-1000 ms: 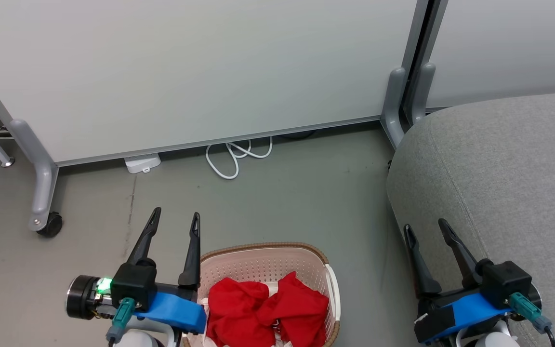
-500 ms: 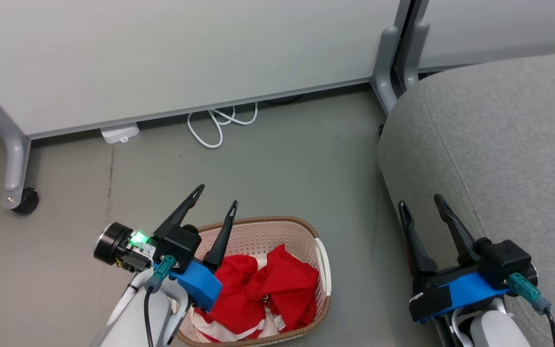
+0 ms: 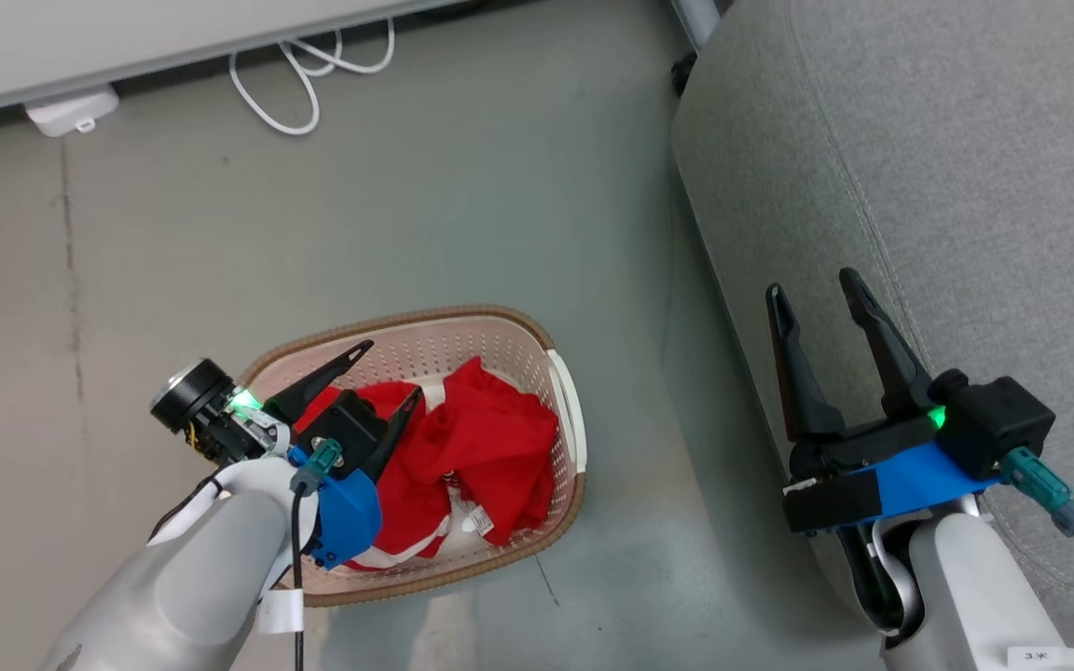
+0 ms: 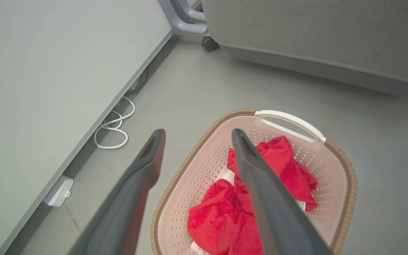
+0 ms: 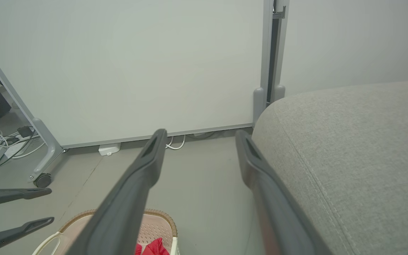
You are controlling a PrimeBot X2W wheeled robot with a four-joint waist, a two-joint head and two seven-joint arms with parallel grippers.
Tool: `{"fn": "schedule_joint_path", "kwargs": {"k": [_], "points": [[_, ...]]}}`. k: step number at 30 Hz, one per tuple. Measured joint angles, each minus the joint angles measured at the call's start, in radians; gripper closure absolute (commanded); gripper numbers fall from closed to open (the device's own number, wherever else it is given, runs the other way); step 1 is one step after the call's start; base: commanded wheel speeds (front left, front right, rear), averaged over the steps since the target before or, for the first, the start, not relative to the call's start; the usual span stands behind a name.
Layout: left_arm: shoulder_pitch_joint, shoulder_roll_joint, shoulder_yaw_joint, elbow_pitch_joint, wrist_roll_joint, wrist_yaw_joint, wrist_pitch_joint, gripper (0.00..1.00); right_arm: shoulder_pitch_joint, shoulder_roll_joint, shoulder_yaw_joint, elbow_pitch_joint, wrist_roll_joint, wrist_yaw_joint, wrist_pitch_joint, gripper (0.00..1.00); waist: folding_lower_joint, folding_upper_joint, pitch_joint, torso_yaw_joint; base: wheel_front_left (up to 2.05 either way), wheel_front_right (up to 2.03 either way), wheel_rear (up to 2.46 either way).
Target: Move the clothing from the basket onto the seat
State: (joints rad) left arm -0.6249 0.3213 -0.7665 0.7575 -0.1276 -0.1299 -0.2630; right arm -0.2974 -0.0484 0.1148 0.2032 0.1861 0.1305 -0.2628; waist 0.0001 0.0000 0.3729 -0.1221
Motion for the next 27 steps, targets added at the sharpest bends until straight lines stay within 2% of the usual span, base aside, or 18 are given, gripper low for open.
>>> {"fn": "schedule_joint_path", "kwargs": {"k": [8,13,17,27], "points": [[-0.143,0.040,-0.301,0.164,-0.055,0.000,0.000,0.00,-0.066,0.000,0.020,-0.028,0.011,0.000,0.000,0.00,0.0000,0.0000,0.149,-0.043,0.00,0.00,0.00],[-0.222,0.045,-0.471,0.267,-0.098,0.000,0.000,0.00,-0.105,0.000,0.027,-0.044,0.019,0.000,0.000,0.00,0.0001,0.0000,0.236,-0.062,0.00,0.00,0.00],[-0.273,0.043,-0.509,0.320,-0.076,0.000,0.015,0.00,-0.132,0.000,0.037,-0.063,0.020,0.000,0.000,0.00,0.0001,0.0000,0.306,-0.077,0.00,0.00,0.00],[-0.340,0.037,-0.513,0.410,0.051,0.000,0.068,0.00,-0.179,0.000,0.050,-0.110,0.034,0.000,0.000,0.00,0.0000,0.0000,0.470,-0.110,0.00,0.00,0.00]]}}
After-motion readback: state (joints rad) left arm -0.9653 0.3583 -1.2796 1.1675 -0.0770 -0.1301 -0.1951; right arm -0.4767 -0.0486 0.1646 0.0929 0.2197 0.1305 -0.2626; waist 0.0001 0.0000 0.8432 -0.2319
